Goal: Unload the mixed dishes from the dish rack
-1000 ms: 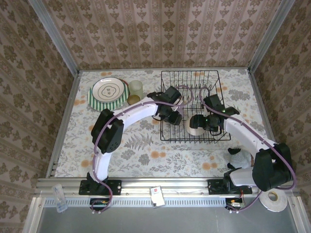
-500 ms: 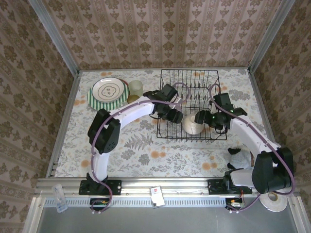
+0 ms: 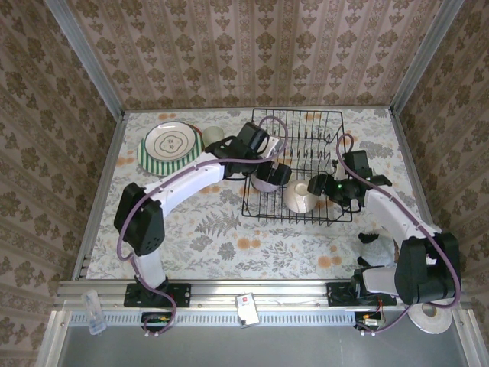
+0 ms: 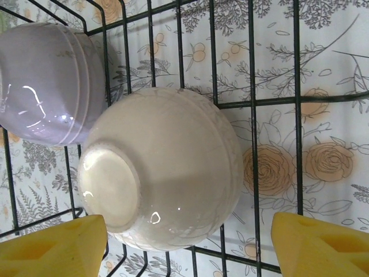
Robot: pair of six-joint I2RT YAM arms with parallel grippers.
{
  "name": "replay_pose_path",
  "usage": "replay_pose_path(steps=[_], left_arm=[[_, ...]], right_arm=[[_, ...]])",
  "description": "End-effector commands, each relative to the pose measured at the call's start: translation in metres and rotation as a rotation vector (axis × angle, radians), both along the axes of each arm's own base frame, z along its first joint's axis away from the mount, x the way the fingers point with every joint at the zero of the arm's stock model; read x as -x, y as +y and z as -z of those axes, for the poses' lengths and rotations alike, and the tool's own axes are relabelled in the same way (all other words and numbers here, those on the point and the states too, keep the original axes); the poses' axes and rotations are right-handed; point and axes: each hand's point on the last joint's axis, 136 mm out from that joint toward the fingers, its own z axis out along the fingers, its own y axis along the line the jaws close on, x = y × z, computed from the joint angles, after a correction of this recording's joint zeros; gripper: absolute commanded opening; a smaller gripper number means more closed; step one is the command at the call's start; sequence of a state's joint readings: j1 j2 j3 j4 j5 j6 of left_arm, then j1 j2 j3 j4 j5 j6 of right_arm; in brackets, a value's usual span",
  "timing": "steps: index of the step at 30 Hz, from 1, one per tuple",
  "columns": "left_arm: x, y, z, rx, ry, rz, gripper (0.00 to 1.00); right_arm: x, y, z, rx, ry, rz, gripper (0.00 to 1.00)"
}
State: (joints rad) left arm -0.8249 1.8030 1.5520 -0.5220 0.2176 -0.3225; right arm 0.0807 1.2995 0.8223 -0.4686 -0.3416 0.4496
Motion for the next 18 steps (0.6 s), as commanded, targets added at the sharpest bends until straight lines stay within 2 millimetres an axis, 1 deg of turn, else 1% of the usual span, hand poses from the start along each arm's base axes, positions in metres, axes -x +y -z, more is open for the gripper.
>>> replay_pose_path(steps=[1,4,6,10,12,13,18], left_arm=[[0.0,0.0,-0.01,-0.037,-0.047,-0.078,1.0],[0.003,-0.005,-0.013,-0.009,-0.021,-0.078,1.0],[0.006,-0.014,-0.022,0.078,0.021,-0.04,1.0],[0.009,-0.02,-0.035,0.257,0.044,-0.019,1.0],[0.008,-0.015,-0.03,0.307,0.079,-0.037,1.0],[0.008,-0.014,-0.025,0.298,0.097,-0.042,1.0],[0.014,-0.012,-0.002,0.233,0.185,-0.018,1.0]], right_arm=[[-0.001,0.005,0.008,-0.038,0.019,-0.014,0.75],[-0.003,0.008,0.013,-0.05,0.033,-0.019,0.74],[-0.004,0.008,0.016,-0.051,0.041,-0.017,0.73],[-0.006,0.009,0.018,-0.054,0.043,-0.023,0.73],[-0.008,0.011,0.015,-0.061,0.034,-0.028,0.73],[-0.007,0.012,0.023,-0.063,0.06,-0.03,0.73],[-0.009,0.018,0.03,-0.079,0.074,-0.046,0.73]])
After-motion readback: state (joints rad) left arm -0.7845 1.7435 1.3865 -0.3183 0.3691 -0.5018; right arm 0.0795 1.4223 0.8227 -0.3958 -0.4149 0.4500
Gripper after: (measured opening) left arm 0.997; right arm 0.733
